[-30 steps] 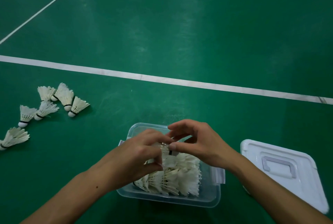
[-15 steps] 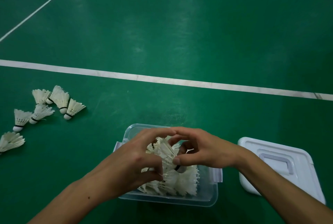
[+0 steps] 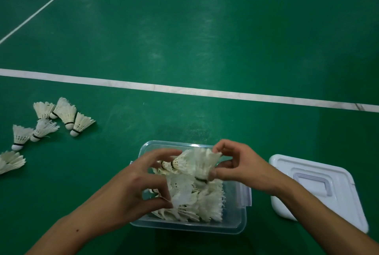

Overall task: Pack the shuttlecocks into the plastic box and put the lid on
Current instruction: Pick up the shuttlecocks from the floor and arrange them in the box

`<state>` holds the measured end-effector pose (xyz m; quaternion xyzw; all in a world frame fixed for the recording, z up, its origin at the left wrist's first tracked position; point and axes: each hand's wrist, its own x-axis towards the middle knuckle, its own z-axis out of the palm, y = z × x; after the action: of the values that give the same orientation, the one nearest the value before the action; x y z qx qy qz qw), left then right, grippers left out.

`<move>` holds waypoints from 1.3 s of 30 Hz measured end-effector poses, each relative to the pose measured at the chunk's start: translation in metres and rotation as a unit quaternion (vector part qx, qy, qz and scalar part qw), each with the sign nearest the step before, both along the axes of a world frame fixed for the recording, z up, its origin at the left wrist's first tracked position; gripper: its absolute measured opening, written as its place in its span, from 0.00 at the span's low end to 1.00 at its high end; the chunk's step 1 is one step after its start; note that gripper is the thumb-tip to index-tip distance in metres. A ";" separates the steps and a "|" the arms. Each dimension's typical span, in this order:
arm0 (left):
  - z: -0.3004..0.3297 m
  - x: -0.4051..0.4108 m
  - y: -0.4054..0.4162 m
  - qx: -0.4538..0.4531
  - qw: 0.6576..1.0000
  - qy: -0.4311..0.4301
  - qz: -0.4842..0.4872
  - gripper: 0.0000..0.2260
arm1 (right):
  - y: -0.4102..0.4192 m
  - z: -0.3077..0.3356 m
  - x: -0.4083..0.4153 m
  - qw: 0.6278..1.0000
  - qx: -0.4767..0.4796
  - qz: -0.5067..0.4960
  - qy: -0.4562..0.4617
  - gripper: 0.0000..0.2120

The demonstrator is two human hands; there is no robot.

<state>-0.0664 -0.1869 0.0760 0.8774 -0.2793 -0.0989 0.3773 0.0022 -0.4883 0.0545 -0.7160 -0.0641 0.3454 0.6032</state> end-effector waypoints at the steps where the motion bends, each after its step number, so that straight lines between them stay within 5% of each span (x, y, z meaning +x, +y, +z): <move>1: -0.002 0.000 0.003 0.010 1.000 -0.004 0.014 0.06 | -0.003 -0.002 0.000 0.999 -0.011 -0.037 -0.019 0.13; 7: -0.023 0.011 0.008 0.108 0.993 0.011 0.041 0.09 | 0.001 -0.017 -0.012 0.974 -0.096 -0.182 -0.094 0.04; 14: -0.040 0.024 -0.008 0.163 0.985 0.053 0.026 0.12 | 0.024 -0.026 -0.035 0.961 -0.147 -0.195 -0.130 0.04; 21: -0.042 0.030 -0.015 0.171 0.983 0.055 0.022 0.11 | 0.043 -0.036 -0.042 0.953 -0.237 -0.130 -0.137 0.06; 30: -0.044 0.035 -0.026 0.191 0.980 0.061 0.015 0.09 | 0.056 -0.047 -0.032 0.895 -0.412 -0.032 -0.170 0.10; 35: -0.041 0.030 -0.022 0.183 0.981 0.062 0.028 0.10 | 0.053 -0.044 -0.029 0.912 -0.384 -0.007 -0.143 0.11; 39: -0.029 0.022 -0.010 0.129 0.989 0.033 0.059 0.10 | 0.037 -0.021 -0.028 0.921 -0.365 -0.007 -0.136 0.24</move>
<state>-0.0441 -0.1971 0.0467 0.9298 -0.1995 -0.1406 0.2756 -0.0262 -0.4518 0.0335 -0.9272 -0.0102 0.2397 0.2876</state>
